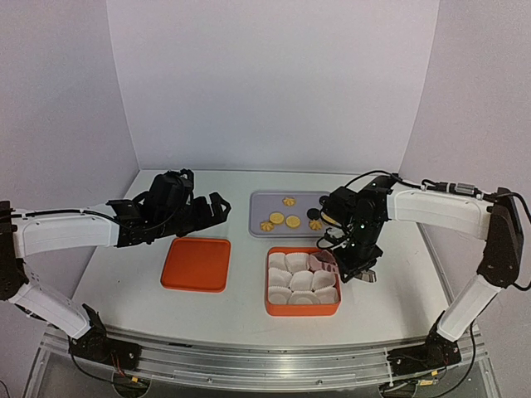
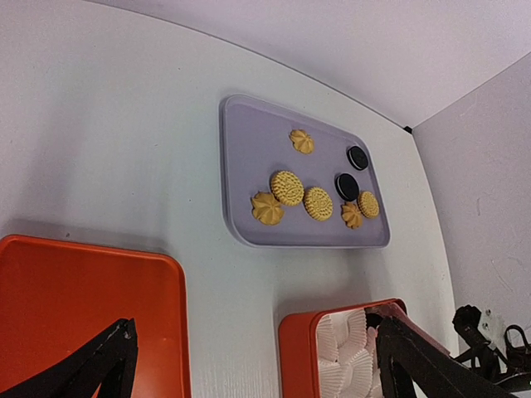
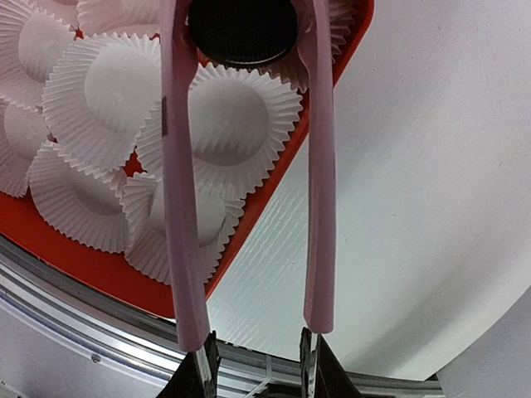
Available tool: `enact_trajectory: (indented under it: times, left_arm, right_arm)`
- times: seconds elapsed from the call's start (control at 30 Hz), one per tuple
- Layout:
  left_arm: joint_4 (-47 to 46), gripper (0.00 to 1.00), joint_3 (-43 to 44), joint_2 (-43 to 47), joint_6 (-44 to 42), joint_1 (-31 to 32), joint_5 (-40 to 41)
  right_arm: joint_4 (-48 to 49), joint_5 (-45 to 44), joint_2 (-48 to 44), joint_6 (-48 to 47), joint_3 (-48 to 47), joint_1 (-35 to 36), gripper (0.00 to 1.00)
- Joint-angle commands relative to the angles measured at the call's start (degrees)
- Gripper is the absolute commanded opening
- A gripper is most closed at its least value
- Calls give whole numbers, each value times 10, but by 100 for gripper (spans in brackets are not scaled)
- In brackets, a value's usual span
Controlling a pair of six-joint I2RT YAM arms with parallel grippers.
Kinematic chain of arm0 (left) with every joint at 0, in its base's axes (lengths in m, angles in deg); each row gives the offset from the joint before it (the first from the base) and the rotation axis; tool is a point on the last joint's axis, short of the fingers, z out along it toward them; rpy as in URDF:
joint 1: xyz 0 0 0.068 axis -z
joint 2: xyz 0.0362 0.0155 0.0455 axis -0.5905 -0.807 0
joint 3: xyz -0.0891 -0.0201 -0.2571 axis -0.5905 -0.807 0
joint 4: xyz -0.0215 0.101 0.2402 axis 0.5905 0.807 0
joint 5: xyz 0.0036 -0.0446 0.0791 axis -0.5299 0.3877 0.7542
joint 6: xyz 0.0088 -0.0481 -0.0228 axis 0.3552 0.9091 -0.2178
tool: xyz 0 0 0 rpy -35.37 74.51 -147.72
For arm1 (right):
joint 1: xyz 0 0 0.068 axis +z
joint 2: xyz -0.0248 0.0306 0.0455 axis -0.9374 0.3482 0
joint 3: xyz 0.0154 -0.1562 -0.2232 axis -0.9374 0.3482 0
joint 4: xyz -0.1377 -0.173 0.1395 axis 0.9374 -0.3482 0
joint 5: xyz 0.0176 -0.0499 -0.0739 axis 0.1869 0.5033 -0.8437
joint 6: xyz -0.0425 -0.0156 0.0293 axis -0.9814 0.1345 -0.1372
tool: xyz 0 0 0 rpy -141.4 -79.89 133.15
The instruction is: Pack the cookies
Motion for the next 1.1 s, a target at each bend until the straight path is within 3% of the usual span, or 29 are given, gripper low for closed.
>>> enact_trajectory:
  times: [0.0, 0.5, 0.9, 1.07]
  left_arm:
    - [-10, 100, 2, 5, -3, 0, -4]
    - [-12, 100, -4, 13, -5, 1, -7]
    - [-23, 100, -6, 17, -9, 0, -17]
    - [-23, 100, -1, 12, -15, 0, -23]
  right_arm:
    - [-4, -16, -3, 14, -23, 4, 32]
    - [0, -30, -36, 27, -41, 7, 31]
    - [18, 86, -110, -6, -46, 9, 31]
    - [20, 27, -112, -12, -79, 8, 30]
